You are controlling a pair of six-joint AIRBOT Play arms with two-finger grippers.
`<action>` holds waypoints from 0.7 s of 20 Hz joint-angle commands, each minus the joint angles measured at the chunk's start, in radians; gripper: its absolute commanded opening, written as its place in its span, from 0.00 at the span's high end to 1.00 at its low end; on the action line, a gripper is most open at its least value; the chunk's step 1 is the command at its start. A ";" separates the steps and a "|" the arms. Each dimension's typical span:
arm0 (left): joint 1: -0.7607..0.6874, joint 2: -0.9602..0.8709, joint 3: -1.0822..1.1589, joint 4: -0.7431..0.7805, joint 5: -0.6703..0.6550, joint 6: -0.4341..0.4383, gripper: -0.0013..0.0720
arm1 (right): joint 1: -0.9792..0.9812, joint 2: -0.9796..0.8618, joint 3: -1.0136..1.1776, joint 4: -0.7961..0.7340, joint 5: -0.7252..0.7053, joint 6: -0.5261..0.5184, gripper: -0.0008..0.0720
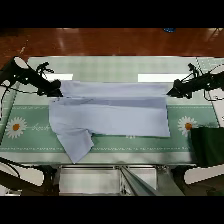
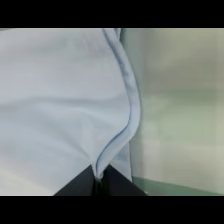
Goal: Fold the shirts.
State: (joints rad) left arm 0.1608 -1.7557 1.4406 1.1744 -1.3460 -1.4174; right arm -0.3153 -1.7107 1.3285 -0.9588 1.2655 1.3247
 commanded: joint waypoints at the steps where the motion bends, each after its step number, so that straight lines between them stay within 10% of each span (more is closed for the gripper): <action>1: 0.001 0.000 0.005 0.015 -0.056 -0.015 0.29 | 0.001 0.002 -0.012 0.005 0.006 0.051 0.43; 9: 0.171 0.273 -0.211 0.033 -0.112 -0.005 0.29 | -0.140 0.266 -0.158 -0.117 0.046 0.081 0.42; 14: 0.375 0.589 -0.753 -0.002 0.037 0.045 0.29 | -0.085 0.587 -0.646 0.206 -0.179 -0.117 0.42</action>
State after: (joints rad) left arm 0.4305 -1.3251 0.9474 1.2076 -1.3903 -1.3998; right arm -0.4229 -1.2835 0.9092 -0.9161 1.2148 1.3067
